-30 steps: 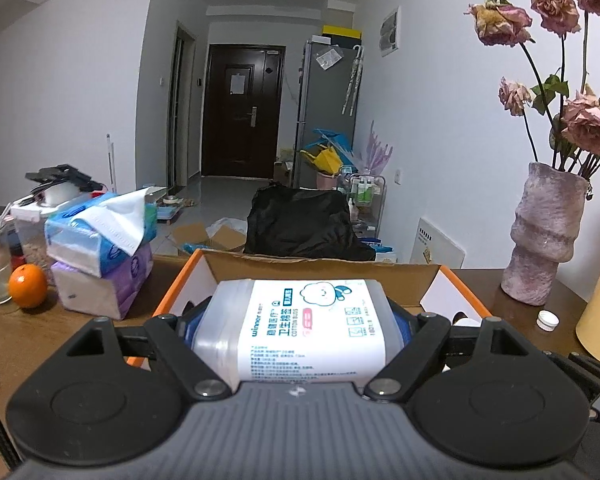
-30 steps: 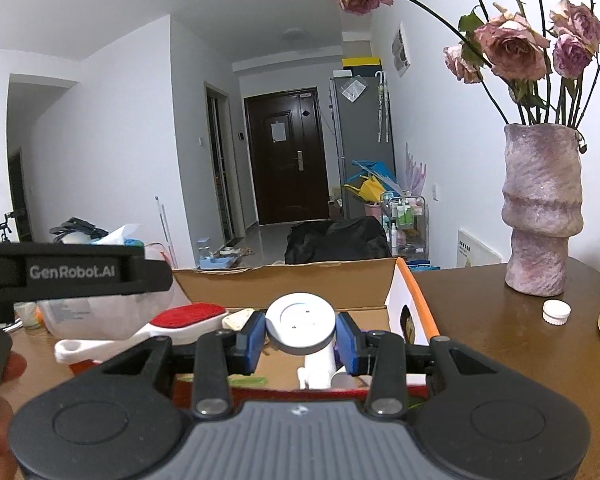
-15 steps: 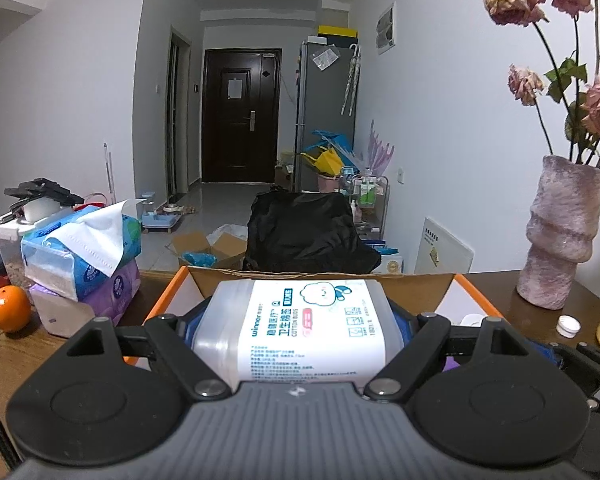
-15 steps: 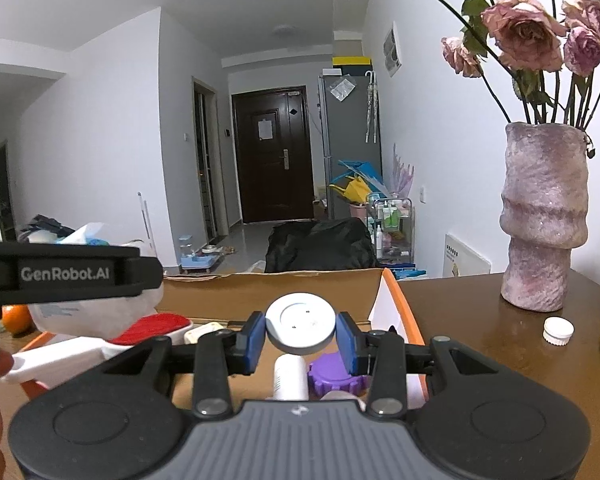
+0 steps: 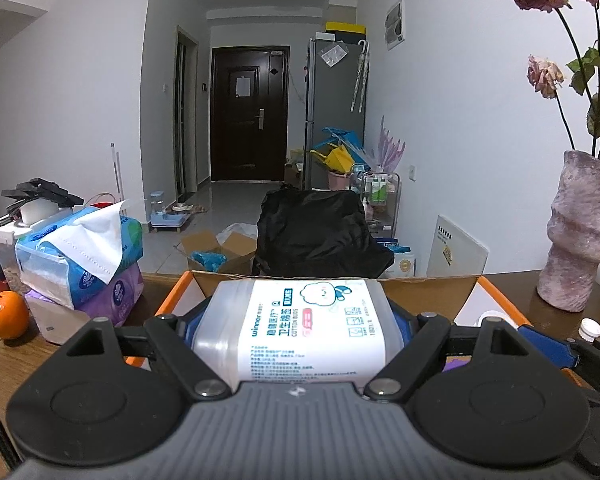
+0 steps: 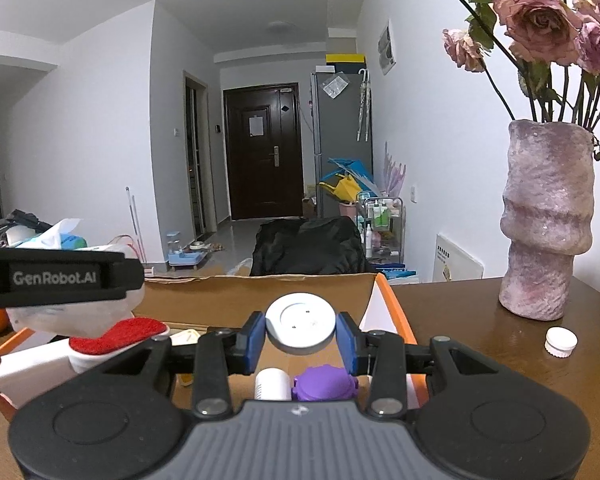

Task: Organize rigid objects
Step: 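Lower the wipes pack into the box and open the left tool while the right tool releases the cap, then withdraw both open tools from the box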

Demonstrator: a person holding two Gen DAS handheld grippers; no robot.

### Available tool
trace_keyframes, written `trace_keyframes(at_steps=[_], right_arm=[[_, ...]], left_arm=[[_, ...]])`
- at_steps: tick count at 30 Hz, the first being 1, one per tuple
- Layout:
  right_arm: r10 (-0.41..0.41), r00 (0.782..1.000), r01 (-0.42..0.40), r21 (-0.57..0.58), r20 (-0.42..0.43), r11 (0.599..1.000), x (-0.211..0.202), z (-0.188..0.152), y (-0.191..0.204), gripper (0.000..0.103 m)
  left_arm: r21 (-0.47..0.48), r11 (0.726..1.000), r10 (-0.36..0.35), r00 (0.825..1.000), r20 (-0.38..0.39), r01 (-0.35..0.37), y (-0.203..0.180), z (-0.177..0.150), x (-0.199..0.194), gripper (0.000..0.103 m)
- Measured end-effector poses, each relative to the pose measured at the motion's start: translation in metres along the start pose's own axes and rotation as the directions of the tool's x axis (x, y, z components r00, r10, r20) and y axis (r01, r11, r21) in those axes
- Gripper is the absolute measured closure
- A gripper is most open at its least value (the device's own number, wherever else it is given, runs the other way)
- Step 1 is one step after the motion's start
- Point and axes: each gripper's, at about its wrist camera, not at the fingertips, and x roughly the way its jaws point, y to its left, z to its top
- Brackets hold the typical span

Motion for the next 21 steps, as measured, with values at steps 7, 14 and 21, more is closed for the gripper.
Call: trace_keyframes(at_steps=[7, 14, 21], right_arm=[[0.01, 0.999, -0.01, 0.0, -0.032, 1.0, 0.002, 0.0, -0.001, 0.065], [-0.021, 1.0, 0.021, 0.015, 0.003, 1.0, -0.004, 0.0, -0.004, 0.006], [-0.032, 0.999, 0.032, 0.012, 0.005, 0.999, -0.004, -0.001, -0.005, 0.0]], left_arm=[[-0.017, 1.0, -0.018, 0.999, -0.029, 0.018, 0.004, -0.001, 0.003, 0.017], [-0.05, 0.999, 0.02, 0.999, -0.034, -0.021, 0.013, 0.0, 0.003, 0.0], [-0.054, 0.998, 0.033, 0.999, -0.038, -0.035, 0.013, 0.0, 0.003, 0.0]])
